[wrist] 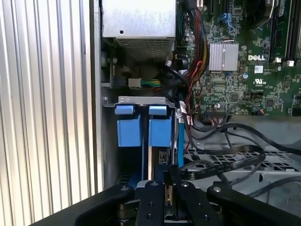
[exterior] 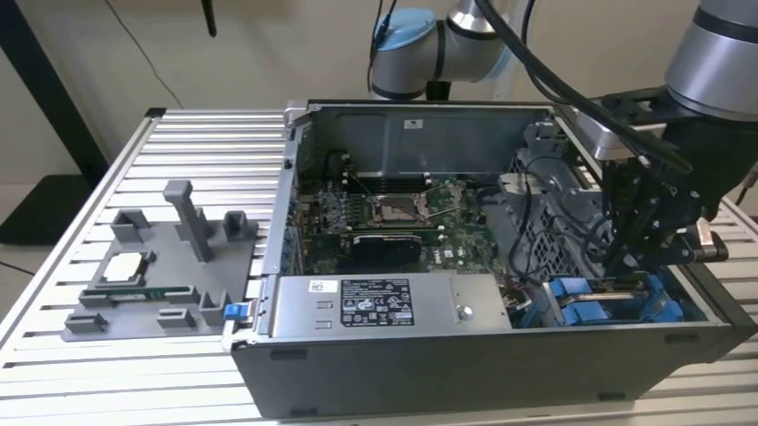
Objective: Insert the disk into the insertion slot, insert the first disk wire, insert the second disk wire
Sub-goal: 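Insert the second disk wire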
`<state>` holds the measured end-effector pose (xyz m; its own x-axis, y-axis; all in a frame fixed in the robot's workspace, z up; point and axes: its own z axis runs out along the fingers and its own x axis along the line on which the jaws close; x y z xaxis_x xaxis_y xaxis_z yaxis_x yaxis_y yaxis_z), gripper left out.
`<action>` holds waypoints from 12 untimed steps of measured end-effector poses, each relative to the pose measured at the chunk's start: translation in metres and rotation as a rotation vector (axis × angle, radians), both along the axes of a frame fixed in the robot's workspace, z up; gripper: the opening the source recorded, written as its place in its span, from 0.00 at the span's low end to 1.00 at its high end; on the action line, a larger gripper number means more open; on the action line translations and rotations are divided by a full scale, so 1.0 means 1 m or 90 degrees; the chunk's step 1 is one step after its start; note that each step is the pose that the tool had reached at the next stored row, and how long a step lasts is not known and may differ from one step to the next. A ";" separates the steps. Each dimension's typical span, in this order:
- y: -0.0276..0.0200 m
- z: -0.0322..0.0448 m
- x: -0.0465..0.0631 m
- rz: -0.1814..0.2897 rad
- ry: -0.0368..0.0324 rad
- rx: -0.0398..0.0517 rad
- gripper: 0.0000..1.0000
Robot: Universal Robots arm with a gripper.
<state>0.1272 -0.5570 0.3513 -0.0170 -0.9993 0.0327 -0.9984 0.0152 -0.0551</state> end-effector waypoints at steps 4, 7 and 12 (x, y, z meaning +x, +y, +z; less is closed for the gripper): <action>0.0000 -0.0019 0.001 -0.001 0.0000 -0.0004 0.00; 0.0000 -0.0032 0.002 -0.002 0.0000 -0.0005 0.00; 0.0000 -0.0054 0.003 -0.005 0.0000 -0.0005 0.00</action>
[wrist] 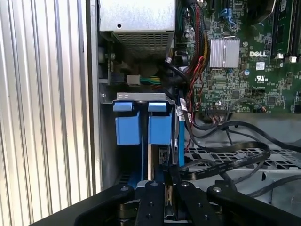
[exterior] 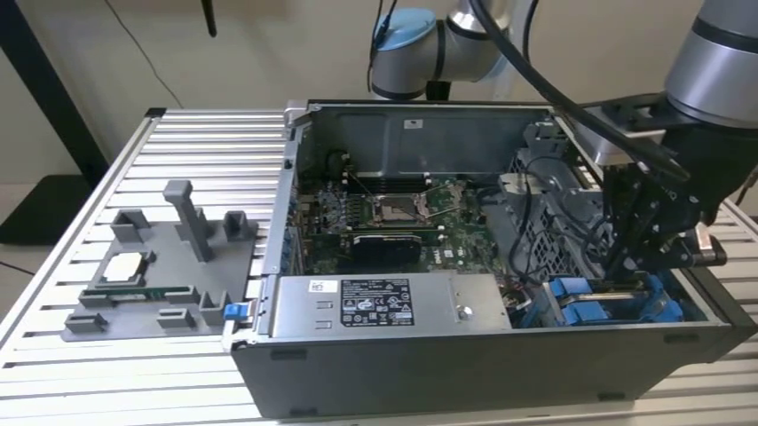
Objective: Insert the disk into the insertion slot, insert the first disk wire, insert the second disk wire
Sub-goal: 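Insert the second disk wire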
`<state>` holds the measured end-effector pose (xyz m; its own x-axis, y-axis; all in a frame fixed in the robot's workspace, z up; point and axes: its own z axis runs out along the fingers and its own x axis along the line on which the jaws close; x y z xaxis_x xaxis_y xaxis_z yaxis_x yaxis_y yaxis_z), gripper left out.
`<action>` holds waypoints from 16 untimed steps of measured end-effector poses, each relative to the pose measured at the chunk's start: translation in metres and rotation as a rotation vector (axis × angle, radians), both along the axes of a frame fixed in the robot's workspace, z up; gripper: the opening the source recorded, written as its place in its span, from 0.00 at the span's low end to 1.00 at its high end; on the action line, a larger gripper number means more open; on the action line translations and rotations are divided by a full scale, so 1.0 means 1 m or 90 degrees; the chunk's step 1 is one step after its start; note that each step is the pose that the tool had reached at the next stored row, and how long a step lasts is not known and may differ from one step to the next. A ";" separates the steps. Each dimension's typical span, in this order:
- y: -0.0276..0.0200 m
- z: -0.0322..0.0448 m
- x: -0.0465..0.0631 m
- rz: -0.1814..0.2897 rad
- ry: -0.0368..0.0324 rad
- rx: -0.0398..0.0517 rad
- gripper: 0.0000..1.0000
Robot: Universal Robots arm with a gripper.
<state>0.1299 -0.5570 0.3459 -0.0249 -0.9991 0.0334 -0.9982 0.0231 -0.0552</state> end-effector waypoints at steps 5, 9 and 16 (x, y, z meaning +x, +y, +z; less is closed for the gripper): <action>0.0000 -0.0023 0.001 -0.003 0.0000 0.0000 0.00; 0.0000 -0.0049 0.001 -0.006 0.0000 -0.0006 0.00; -0.0001 -0.0136 0.002 -0.009 0.0000 -0.0002 0.00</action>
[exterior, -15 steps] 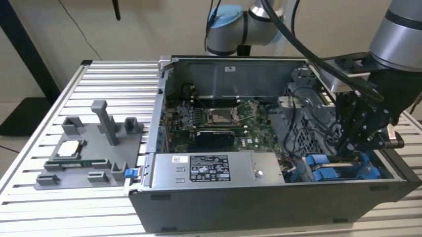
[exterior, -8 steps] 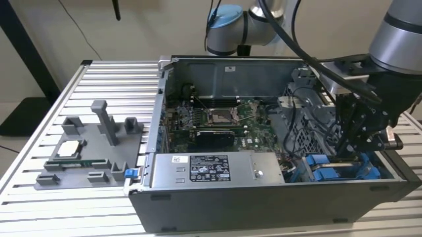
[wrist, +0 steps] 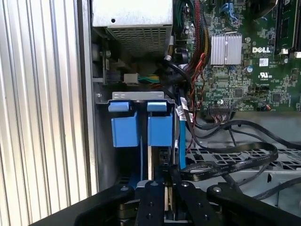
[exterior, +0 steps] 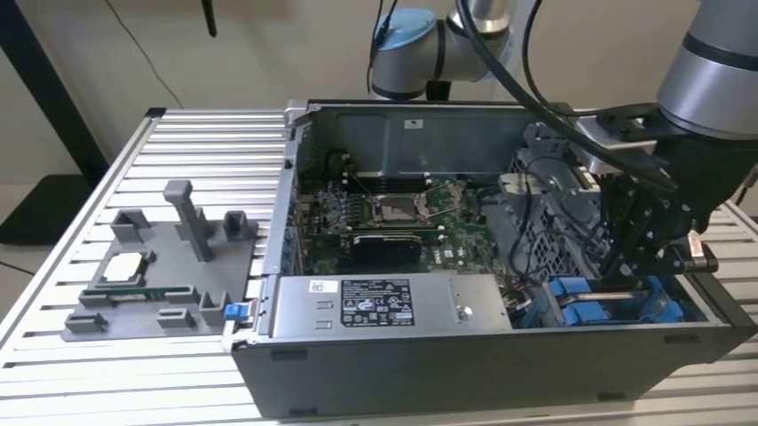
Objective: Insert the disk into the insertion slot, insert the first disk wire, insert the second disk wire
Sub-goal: 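Insert the second disk wire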
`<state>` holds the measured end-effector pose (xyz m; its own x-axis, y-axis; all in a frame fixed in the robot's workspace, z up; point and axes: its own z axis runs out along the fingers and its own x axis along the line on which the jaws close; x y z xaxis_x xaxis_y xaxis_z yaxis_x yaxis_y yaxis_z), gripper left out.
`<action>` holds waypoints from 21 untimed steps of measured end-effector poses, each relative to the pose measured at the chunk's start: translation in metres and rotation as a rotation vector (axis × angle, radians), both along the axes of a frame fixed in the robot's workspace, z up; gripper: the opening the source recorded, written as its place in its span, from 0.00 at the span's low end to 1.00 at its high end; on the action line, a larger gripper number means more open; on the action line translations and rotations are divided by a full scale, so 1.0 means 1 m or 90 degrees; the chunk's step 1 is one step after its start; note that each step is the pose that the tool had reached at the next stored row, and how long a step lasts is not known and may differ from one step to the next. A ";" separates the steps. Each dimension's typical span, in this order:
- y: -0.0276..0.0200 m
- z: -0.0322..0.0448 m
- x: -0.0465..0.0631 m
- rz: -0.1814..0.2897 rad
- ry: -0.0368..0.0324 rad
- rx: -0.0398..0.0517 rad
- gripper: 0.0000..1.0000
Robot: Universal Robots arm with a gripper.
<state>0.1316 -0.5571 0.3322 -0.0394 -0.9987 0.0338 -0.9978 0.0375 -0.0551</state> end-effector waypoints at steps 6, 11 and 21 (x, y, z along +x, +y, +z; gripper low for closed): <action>0.0000 0.0188 0.000 -0.002 0.0031 0.0013 1.00; 0.0000 0.0383 0.000 -0.003 0.0045 0.0010 1.00; 0.0000 0.0580 0.000 -0.005 0.0080 0.0010 1.00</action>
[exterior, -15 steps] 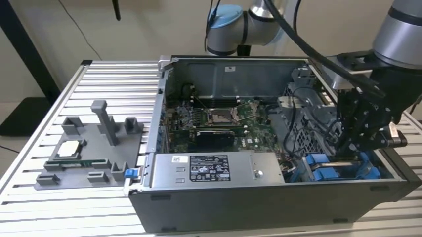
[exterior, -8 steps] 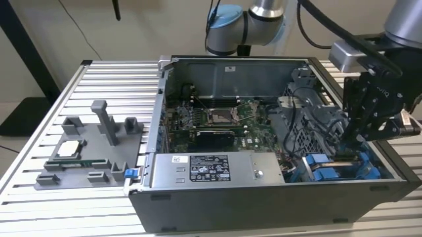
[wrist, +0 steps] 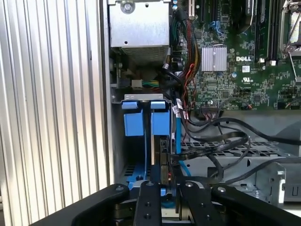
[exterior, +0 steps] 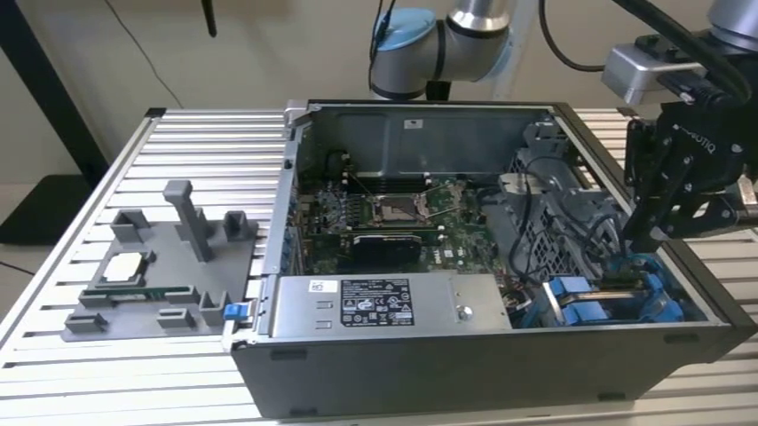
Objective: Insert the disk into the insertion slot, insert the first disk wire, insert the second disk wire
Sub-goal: 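Insert the second disk wire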
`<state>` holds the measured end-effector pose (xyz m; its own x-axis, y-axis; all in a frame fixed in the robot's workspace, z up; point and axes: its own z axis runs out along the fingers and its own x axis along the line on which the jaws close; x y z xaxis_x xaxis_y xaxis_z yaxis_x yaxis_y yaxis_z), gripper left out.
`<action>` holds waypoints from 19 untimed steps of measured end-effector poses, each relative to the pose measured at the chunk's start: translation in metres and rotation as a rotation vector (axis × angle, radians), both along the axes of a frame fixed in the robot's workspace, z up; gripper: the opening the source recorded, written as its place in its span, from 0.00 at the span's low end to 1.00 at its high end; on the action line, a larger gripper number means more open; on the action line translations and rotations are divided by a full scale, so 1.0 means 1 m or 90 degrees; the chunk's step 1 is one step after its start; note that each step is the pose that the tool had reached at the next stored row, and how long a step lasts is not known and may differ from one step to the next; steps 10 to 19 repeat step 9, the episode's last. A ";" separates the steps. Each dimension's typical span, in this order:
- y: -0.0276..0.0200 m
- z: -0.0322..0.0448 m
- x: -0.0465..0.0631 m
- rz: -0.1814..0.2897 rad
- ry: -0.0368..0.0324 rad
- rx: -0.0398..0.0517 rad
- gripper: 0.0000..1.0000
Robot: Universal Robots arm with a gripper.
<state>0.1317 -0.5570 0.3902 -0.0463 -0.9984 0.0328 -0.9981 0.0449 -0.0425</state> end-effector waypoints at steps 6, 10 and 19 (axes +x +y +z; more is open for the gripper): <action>0.0000 0.0004 0.000 0.000 0.0000 0.0000 1.00; 0.0000 0.0007 0.000 0.000 0.0000 0.0000 1.00; 0.0000 0.0007 0.000 0.000 0.0000 0.0000 1.00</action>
